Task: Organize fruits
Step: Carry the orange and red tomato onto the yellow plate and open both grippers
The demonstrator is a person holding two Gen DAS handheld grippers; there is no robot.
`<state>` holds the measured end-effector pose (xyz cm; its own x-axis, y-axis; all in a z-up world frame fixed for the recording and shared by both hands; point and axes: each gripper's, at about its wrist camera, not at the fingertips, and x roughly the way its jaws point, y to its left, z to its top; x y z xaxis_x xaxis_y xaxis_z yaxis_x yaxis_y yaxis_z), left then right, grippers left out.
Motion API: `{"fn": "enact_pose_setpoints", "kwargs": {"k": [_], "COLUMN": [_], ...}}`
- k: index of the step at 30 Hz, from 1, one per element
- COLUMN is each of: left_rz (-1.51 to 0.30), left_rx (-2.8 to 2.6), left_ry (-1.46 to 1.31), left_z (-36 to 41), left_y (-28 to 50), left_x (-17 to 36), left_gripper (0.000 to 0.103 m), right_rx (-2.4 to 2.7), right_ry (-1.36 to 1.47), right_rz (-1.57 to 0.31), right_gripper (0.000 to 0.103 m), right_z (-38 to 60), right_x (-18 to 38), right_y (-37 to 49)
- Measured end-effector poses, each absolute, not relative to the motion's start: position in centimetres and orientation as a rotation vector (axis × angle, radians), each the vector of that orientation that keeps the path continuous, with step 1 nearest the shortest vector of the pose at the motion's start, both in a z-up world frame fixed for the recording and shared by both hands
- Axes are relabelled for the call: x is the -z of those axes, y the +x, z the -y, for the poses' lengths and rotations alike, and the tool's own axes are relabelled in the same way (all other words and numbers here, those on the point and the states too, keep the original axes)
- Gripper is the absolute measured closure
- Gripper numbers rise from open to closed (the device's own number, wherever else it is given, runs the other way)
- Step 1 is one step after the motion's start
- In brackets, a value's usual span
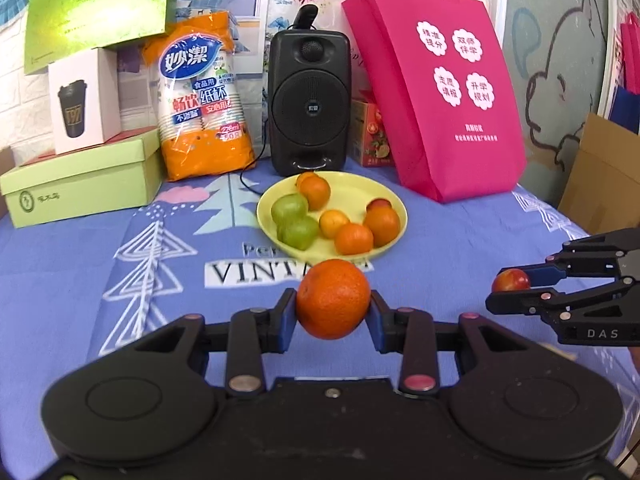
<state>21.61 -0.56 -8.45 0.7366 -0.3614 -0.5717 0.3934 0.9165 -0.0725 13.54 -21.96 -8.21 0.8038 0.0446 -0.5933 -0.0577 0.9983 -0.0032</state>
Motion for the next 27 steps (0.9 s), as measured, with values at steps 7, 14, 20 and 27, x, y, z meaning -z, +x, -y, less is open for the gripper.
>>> {"fn": "enact_pose_setpoints", "kwargs": {"k": [7, 14, 20, 27], "left_rz": [-0.63, -0.655, -0.683, -0.689], "left_rx": [0.414, 0.386, 0.363, 0.334], "left_ry": [0.084, 0.13, 0.169, 0.184], "left_z": [3.0, 6.2, 8.1, 8.2], "left_y": [27.7, 35.4, 39.8, 41.0], "left_x": [9.0, 10.0, 11.1, 11.8], "left_gripper": [0.067, 0.067, 0.067, 0.063], "right_rx": [-0.063, -0.013, -0.005, 0.006], "right_ry": [-0.036, 0.043, 0.058, 0.05], "right_rz": [-0.606, -0.574, -0.585, -0.633], "right_gripper": [0.075, 0.075, 0.075, 0.074], "right_z": [24.0, 27.4, 28.5, 28.6], "right_x": [7.8, 7.6, 7.8, 9.1], "right_y": [18.8, 25.6, 30.2, 32.6]}}
